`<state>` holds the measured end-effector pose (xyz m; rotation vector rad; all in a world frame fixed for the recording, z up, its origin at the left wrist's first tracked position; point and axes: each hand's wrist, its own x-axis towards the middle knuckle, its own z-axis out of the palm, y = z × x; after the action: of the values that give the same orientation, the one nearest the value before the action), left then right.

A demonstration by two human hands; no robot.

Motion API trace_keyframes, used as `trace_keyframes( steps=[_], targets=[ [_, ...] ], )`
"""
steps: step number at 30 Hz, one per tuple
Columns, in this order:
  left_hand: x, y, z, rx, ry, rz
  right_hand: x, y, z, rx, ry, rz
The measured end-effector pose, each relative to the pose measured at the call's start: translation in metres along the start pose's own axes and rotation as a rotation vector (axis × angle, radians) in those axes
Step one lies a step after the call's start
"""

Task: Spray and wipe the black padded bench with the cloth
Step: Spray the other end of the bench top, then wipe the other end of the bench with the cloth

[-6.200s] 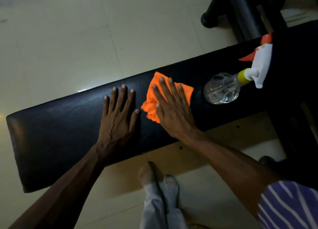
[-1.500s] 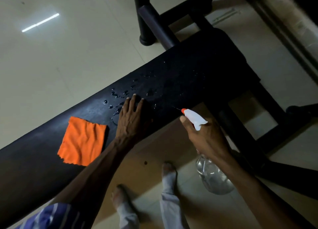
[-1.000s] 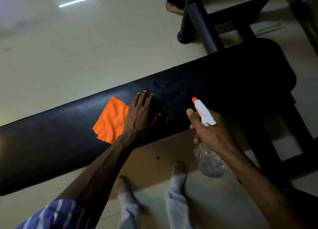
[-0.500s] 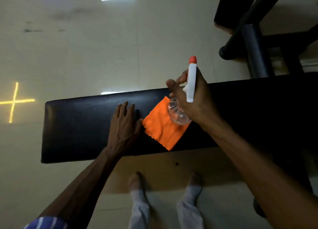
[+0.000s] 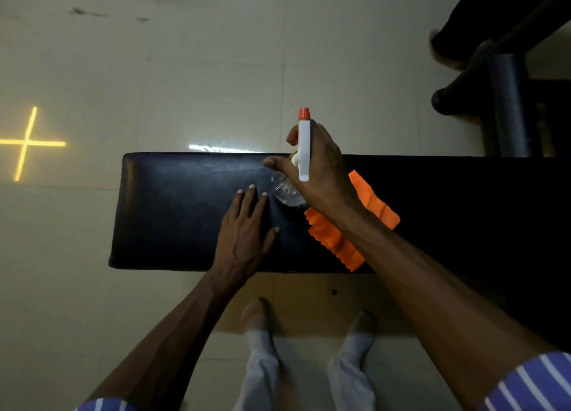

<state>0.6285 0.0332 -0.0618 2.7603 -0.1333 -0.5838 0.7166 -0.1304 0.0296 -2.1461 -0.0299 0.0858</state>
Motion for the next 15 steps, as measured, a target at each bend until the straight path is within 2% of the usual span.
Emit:
trace_keyframes(
  steps=[7,10,15],
  targets=[
    [-0.001,-0.005,-0.003,-0.030,0.012,0.032,-0.004,0.014,-0.002,-0.008,-0.114,0.043],
    [-0.005,-0.008,-0.006,-0.056,0.015,0.042,-0.014,0.034,-0.027,-0.014,-0.205,0.151],
    [-0.015,-0.003,-0.005,-0.076,0.078,0.089,-0.038,0.092,-0.070,-0.365,-0.170,0.379]
  ],
)
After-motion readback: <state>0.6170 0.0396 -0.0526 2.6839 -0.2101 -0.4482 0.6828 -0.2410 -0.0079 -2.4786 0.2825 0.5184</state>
